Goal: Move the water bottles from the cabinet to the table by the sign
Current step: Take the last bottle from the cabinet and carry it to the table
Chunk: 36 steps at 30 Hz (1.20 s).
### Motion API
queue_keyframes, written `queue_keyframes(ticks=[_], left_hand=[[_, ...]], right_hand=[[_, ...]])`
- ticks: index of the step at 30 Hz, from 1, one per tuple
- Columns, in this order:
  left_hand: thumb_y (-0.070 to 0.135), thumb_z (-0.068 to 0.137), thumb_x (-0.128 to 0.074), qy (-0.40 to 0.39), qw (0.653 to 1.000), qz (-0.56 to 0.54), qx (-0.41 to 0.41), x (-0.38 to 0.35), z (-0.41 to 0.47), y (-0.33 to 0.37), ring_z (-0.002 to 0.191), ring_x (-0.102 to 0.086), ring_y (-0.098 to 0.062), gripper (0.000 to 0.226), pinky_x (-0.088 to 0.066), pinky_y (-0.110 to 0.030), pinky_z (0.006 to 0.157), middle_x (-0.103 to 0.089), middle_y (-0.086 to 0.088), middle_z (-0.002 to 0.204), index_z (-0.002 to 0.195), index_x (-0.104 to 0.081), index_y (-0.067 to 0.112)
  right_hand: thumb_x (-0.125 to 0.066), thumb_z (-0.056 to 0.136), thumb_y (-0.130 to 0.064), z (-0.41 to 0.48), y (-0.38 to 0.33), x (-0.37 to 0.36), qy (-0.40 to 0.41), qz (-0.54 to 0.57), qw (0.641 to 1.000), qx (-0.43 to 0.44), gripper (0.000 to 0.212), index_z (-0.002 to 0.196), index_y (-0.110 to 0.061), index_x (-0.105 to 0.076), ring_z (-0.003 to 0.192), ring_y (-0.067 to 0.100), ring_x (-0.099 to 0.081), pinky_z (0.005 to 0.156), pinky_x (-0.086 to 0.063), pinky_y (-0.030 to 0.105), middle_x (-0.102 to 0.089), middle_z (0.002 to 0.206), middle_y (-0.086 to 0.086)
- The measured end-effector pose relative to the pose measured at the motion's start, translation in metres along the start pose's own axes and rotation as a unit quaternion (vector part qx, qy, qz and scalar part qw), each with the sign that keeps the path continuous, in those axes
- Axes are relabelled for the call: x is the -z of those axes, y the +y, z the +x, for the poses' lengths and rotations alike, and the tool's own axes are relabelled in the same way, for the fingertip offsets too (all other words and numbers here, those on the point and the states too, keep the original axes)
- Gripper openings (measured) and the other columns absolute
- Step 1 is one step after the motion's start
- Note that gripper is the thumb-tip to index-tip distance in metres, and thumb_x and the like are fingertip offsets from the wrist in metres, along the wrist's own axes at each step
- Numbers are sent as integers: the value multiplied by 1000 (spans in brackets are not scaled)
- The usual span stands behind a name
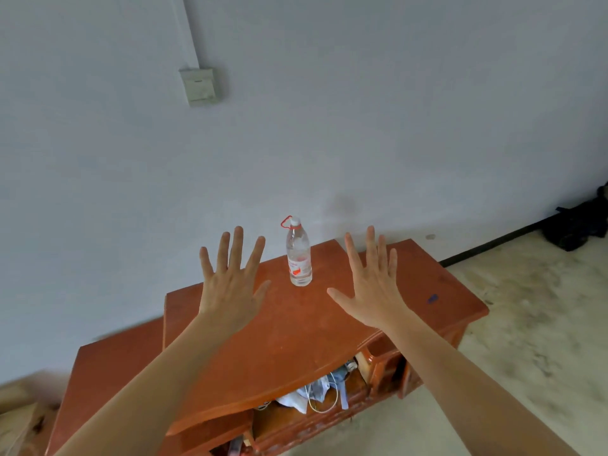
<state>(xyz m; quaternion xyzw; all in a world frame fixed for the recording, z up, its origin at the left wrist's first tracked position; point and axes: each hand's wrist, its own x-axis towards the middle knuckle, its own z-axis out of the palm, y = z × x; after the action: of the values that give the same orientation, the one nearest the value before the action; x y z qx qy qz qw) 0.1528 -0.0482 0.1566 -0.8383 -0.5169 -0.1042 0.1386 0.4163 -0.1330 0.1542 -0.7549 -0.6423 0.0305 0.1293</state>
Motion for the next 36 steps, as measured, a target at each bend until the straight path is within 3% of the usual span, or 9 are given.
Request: queue_keyframes(ticks=[6, 10, 13, 21, 24, 26, 29, 32, 36], left_hand=[[61, 93, -51, -39, 997, -62, -6, -64, 93, -26, 155, 0, -40, 96, -17, -67, 118, 14, -14, 168, 160, 12, 30], [65, 98, -28, -68, 992, -102, -17, -96, 186, -38, 154, -12, -42, 79, -25, -68, 116, -1, -16, 168, 161, 3, 29], [70, 96, -12, -78, 990, -118, -24, -119, 226, -29, 155, 2, -36, 75, -14, -64, 120, 10, -11, 168, 159, 10, 34], [84, 79, 0, -123, 964, -220, 79, -200, 326, 20, 156, 12, -30, 93, -6, -57, 124, 15, -5, 169, 160, 0, 39], [78, 85, -1, -181, 957, -215, 71, -231, 336, 37, 157, 5, -27, 83, -8, -57, 125, 1, -1, 171, 158, -18, 43], [66, 98, -14, -199, 947, -242, 77, -249, 328, 44, 157, -4, -25, 64, -13, -55, 125, -10, 1, 170, 154, -32, 40], [53, 105, -29, -128, 947, -271, 117, -264, 303, 41, 153, -22, -26, 47, -24, -52, 121, -27, 0, 166, 141, -49, 31], [46, 104, -39, -62, 940, -292, 166, -274, 272, 27, 149, -34, -26, 38, -34, -52, 116, -37, 0, 161, 136, -52, 30], [46, 103, -44, 20, 884, -359, 298, -280, 232, 2, 141, -44, -18, 43, -43, -40, 107, -45, 4, 156, 144, -49, 33]], right_hand=[[-54, 90, -71, 116, 3, -29, -49, -12, 999, -11, 115, 151, -35, 37, 147, 39, 36, 123, 9, 60, 53, 152, 10], [-54, 91, -70, 205, 14, -36, -43, -5, 999, -28, 115, 150, -36, 38, 147, 38, 36, 122, 12, 57, 53, 152, 8], [-55, 91, -70, 239, 32, -53, -58, 6, 998, -37, 116, 148, -36, 41, 147, 38, 36, 121, 12, 55, 54, 151, 8], [-63, 85, -71, 332, 99, -150, -125, 89, 988, -36, 126, 150, -36, 38, 151, 31, 30, 126, 3, 54, 46, 157, 6], [-68, 77, -76, 357, 113, -202, -188, 125, 974, -22, 135, 150, -35, 38, 152, 29, 28, 126, 1, 55, 44, 159, 5], [-69, 72, -80, 367, 114, -235, -237, 160, 958, -4, 140, 150, -36, 38, 153, 26, 26, 126, 2, 54, 42, 160, 2], [-75, 69, -77, 376, 106, -278, -281, 191, 939, 43, 142, 151, -39, 35, 155, 23, 20, 127, -2, 56, 32, 165, 0], [-80, 63, -77, 381, 86, -310, -308, 205, 924, 100, 146, 157, -35, 24, 157, 25, 11, 126, -6, 56, 19, 170, -2], [-76, 61, -82, 391, 50, -333, -287, 196, 920, 181, 128, 160, -34, -11, 155, 22, -22, 124, -21, 56, -23, 168, -5]])
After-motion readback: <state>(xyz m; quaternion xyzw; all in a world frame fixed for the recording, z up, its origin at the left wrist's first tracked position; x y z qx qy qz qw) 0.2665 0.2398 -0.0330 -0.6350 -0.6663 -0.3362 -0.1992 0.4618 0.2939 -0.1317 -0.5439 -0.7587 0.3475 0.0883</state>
